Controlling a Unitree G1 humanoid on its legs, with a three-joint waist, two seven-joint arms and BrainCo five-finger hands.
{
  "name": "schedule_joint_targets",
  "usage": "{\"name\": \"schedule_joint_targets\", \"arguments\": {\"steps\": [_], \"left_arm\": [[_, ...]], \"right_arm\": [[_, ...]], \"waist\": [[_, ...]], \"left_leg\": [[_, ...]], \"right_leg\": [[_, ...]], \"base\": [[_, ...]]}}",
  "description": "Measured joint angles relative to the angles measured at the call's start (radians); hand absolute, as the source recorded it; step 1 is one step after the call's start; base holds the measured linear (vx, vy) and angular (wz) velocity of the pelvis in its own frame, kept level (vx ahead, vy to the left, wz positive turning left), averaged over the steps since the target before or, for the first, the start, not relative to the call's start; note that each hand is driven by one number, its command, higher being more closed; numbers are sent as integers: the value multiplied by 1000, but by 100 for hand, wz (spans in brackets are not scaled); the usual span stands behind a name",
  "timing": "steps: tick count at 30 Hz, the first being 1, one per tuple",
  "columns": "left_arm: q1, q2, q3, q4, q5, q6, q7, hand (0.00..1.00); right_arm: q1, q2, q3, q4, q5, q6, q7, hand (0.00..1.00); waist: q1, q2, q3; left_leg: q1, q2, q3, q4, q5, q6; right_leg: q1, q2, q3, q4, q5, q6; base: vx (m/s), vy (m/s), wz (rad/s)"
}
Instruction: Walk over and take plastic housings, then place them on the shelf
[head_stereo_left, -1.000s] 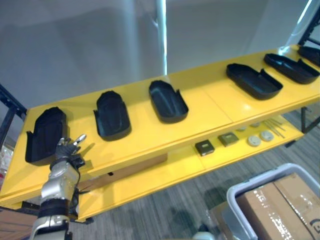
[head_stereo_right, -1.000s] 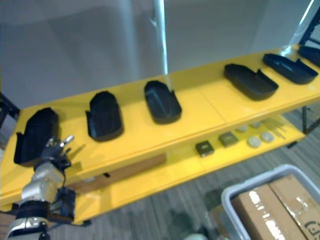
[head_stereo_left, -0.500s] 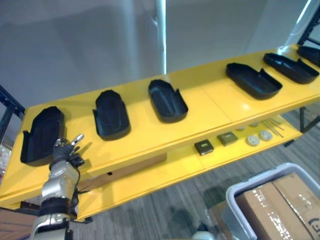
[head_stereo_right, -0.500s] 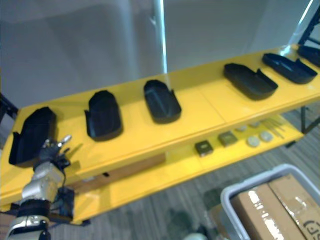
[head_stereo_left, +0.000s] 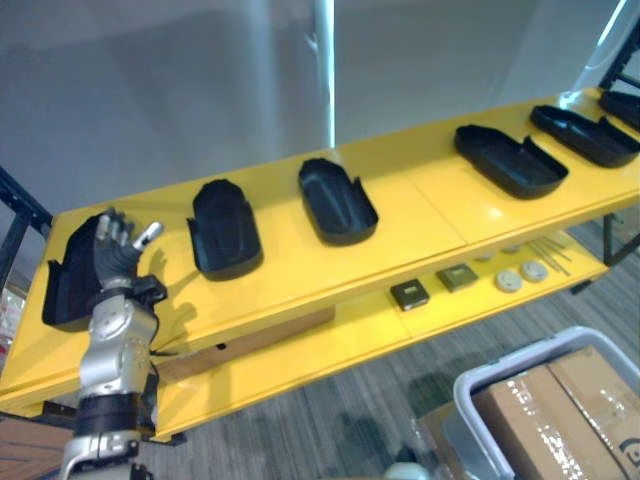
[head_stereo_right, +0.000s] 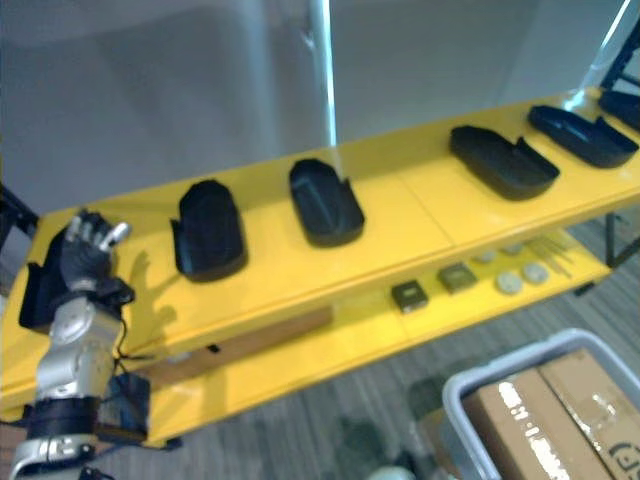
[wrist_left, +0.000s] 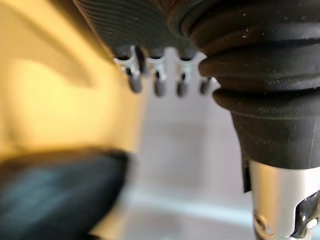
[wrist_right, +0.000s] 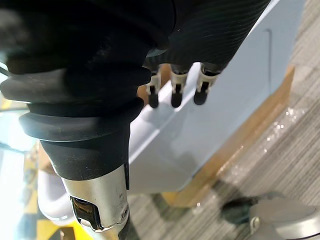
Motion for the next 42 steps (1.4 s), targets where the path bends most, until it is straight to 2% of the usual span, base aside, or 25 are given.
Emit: {"name": "schedule_joint_targets", "arguments": {"steps": [2,4,5,7,9,12,15,17,24,30,35,42], "left_arm": [[85,-106,0,-101,27,-96,41,0],[121,-164,1,-123,43,-147,104,0],[139,-198,0,-124,74,-174,171,0],[165,-227,0,-124,107,-189,270,0],[176,-261,-4,-124,107,-202,356,0],[220,-298,-47,-125,93,-204,429,0],[245,-302,-114,-119,54,-203,501,0],[245,-309,-120,-113,47,-206,536,0],[228,-308,-115,-42,-61,-229,655,0],[153,-287,-37,51,-52,-220,744,0],[120,-264,35,99,-14,-209,783,0],[80,-193,107,198,-15,-193,759,0]], "right_arm": [[1,9,-7,6,0,-6,-2,0],[2,12,-8,11,0,-6,-5,0],[6,16,-8,13,0,-6,-6,0],[5,21,-6,20,0,-5,-6,0],[3,27,3,27,0,3,-6,0],[0,25,21,28,0,9,-6,0],[-5,21,65,27,0,15,-6,0],[-10,22,85,27,1,17,-6,0],[-17,21,119,31,23,23,-18,0],[-17,19,122,50,31,23,-18,0],[-15,19,122,53,31,23,-17,0],[-16,16,121,53,30,36,-13,0]], "waist": [[1,1,0],[3,1,0],[3,0,0],[11,0,-1],[31,1,-3],[32,0,-7],[32,-6,-10],[31,-11,-14],[28,-34,-30],[26,-42,-35],[23,-46,-37],[22,-48,-36]], "left_leg": [[-1,0,-6,-1,0,0],[-2,0,-18,0,0,0],[-1,0,-28,1,0,0],[0,0,-29,0,0,0],[1,0,-31,1,0,0],[14,0,-44,0,0,0],[15,1,-49,1,1,1],[15,1,-50,1,3,1],[15,1,-51,-3,9,1],[17,1,-50,-3,9,1],[17,1,-48,-2,9,1],[26,1,-45,-3,9,1]], "right_leg": [[3,0,-5,0,-1,0],[7,0,-16,0,-1,0],[17,0,-26,0,-1,0],[23,0,-27,0,-4,0],[23,0,-30,1,-4,-1],[41,-1,-47,7,-14,-6],[46,-1,-52,9,-17,-10],[44,-1,-53,9,-18,-12],[37,-1,-55,9,-15,-7],[38,-1,-55,8,-14,-5],[41,-1,-54,-1,-10,-3],[51,0,-53,-6,-9,-1]], "base": [[0,0,7],[5,-2,16],[2,-4,19],[-10,0,8],[-4,1,2],[-16,-2,10],[-24,0,5],[0,0,0],[0,0,0],[0,0,0],[0,0,0],[0,0,-1]]}}
